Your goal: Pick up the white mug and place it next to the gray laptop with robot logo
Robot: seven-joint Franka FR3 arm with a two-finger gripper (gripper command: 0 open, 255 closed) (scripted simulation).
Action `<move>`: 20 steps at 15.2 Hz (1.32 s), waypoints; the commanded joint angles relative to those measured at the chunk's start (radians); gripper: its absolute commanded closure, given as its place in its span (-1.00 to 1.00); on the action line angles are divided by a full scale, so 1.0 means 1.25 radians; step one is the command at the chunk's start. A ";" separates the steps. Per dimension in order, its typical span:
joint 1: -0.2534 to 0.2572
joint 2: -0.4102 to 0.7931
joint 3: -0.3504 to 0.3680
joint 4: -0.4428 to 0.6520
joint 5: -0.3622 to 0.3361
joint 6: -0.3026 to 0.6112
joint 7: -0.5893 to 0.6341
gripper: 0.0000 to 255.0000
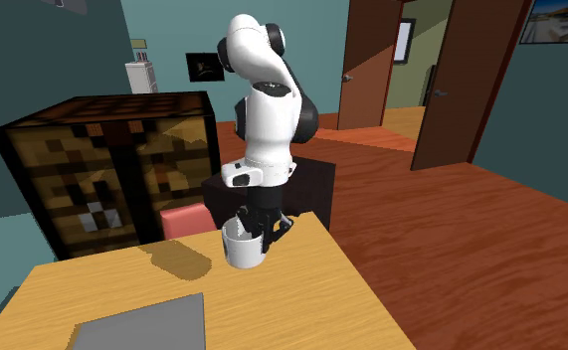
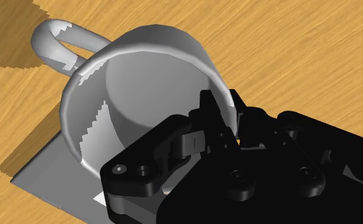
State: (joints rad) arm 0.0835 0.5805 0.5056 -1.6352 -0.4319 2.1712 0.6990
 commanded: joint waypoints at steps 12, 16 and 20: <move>0.021 0.078 -0.035 -0.019 -0.048 0.091 0.035 1.00; 0.029 0.105 -0.047 -0.018 -0.063 0.117 0.045 1.00; 0.037 0.134 -0.060 -0.015 -0.078 0.142 0.056 1.00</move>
State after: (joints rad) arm 0.1283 0.7389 0.4357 -1.6536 -0.5242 2.3382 0.7653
